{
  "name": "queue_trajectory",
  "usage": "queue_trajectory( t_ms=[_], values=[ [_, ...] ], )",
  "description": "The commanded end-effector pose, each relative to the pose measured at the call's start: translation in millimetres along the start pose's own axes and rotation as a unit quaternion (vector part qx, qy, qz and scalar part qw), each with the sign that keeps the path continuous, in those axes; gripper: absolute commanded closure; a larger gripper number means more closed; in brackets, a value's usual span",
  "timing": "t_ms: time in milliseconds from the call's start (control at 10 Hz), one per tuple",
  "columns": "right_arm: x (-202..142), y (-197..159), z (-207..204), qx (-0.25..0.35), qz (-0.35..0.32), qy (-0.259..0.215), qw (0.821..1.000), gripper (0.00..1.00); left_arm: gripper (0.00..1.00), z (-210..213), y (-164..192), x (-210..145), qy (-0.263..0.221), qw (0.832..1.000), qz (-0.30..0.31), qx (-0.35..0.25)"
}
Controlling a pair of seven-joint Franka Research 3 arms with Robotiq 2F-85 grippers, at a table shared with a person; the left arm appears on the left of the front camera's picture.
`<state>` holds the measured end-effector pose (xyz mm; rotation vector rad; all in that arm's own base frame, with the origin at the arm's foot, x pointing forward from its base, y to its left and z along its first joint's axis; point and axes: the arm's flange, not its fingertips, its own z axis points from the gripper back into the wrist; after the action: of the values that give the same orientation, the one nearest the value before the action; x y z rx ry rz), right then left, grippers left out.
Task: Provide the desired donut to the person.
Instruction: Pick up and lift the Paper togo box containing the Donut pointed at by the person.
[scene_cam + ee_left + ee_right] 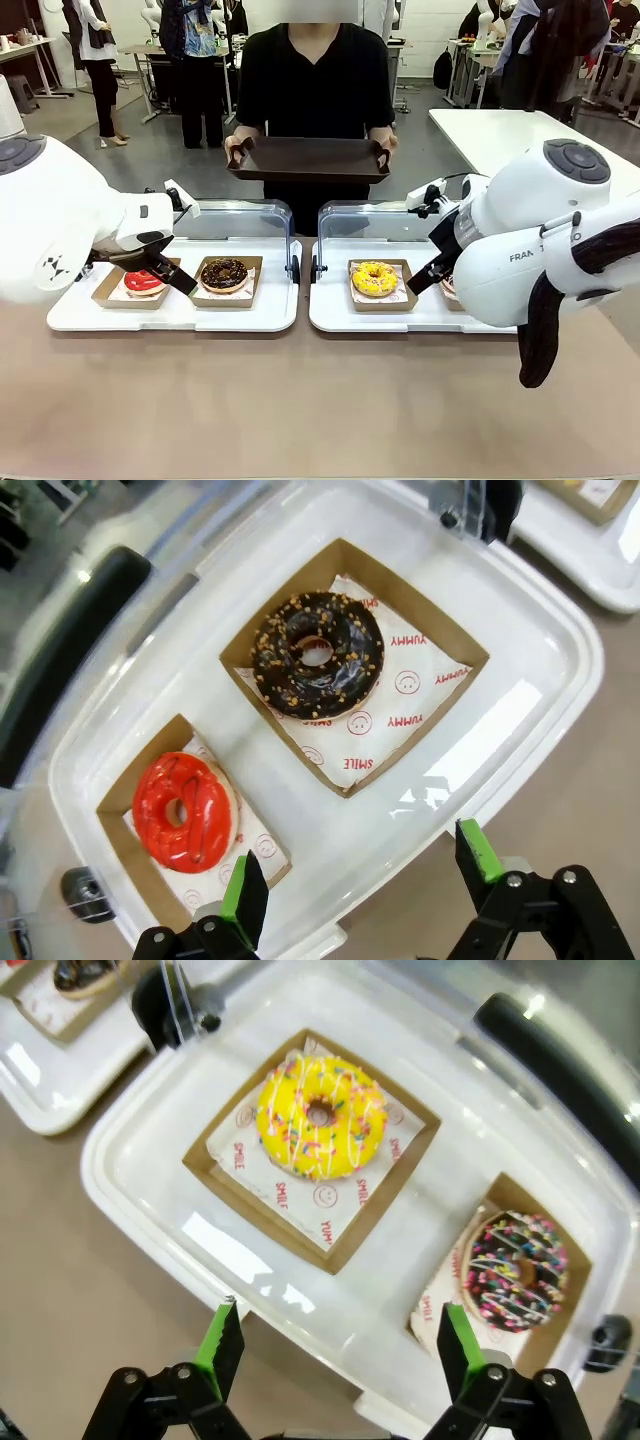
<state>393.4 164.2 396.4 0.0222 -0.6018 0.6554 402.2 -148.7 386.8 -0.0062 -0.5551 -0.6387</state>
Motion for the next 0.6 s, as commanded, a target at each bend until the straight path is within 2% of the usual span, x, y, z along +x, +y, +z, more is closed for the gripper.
queue_trajectory(
  t_ms=[0, 300, 500],
  values=[
    [19.9, -15.3, 59.7, -0.003, -0.004, -0.004, 1.0, 0.0, 0.0, 52.4, 8.7, 19.3, 0.02, 0.999, -0.026, 0.031],
    [47.0, -20.9, 131.8, 0.016, 0.016, 0.01, 1.0, 0.0, 0.0, 114.1, 28.4, 38.3, 0.023, 0.998, -0.035, 0.056],
    [61.8, -17.1, 170.4, -0.001, 0.039, 0.02, 0.999, 0.0, 0.0, 157.2, 38.2, 47.1, 0.001, 0.997, -0.03, 0.066]
  ],
)
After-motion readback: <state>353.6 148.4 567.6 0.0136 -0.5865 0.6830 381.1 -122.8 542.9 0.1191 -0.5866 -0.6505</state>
